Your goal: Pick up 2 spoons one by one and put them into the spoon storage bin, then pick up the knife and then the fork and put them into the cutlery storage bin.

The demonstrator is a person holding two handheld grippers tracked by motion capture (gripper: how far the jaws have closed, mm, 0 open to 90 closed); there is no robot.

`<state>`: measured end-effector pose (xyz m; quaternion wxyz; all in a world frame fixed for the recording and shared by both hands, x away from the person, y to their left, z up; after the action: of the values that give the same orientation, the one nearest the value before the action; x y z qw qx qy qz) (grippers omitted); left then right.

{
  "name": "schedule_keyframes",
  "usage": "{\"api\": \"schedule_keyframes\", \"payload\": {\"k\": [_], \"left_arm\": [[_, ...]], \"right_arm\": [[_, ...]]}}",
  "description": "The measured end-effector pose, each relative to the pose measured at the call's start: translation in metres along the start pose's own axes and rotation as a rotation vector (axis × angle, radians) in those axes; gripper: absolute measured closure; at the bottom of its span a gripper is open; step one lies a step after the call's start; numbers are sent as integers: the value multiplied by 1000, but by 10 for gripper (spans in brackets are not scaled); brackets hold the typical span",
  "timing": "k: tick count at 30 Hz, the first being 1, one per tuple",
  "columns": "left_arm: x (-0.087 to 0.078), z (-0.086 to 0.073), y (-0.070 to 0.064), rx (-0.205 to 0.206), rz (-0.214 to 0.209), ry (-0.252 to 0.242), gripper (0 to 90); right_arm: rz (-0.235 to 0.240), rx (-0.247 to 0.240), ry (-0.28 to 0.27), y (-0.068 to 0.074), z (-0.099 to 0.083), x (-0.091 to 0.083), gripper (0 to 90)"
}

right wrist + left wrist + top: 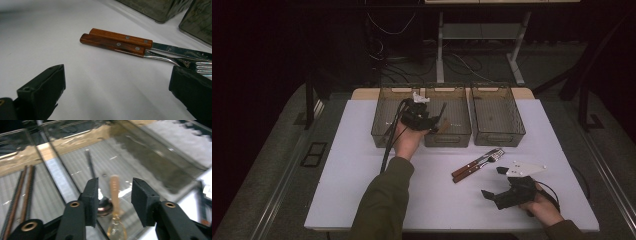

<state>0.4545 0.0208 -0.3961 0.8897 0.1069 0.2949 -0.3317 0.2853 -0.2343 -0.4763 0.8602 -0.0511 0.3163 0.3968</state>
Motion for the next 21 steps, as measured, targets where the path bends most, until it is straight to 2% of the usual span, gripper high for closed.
{"api": "schedule_keyframes", "payload": {"k": [1, 2, 6, 10, 12, 13, 14, 17, 20, 21], "left_arm": [[-6, -2, -1, 39, -21, 0, 540], [-10, -3, -3, 50, -32, -5, 517], [-27, -12, -7, 72, -71, -41, 453], [-46, -26, -12, 102, -96, -48, 410], [-55, -36, -14, 95, -105, -65, 392], [-59, -42, -13, 115, -113, -58, 383], [-63, -47, -14, 107, -115, -69, 367], [-74, -65, -12, 126, -123, -63, 325], [-83, -81, -11, 114, -156, -76, 300], [-84, -85, -11, 112, -155, -77, 282]], "right_arm": [[0, 1, 0, 0, 0, 0, 9], [0, 3, 1, 0, 0, -1, 9], [-9, 7, 9, -3, -1, 0, 9], [-23, 25, 20, -7, -1, -1, 9], [-36, 33, 23, -10, -1, -2, 9], [-42, 38, 23, -12, -1, -3, 9], [-47, 46, 23, -13, -1, -4, 9], [-56, 58, 29, -16, 0, -6, 9], [-40, 57, 30, -17, 2, -6, 9], [-41, 52, 27, -16, 4, -6, 9]]}}
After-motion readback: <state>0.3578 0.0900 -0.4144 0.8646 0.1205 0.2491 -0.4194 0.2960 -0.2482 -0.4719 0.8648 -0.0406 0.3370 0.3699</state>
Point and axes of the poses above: each handheld gripper's, and its own axes: x roughly forward along the jaws, z roughly out of its top, y roughly to its left, the point moved 5 cm from there along x, roughly forward along the jaws, and after that the axes turned 5 degrees about x, right-handed, at the moved point
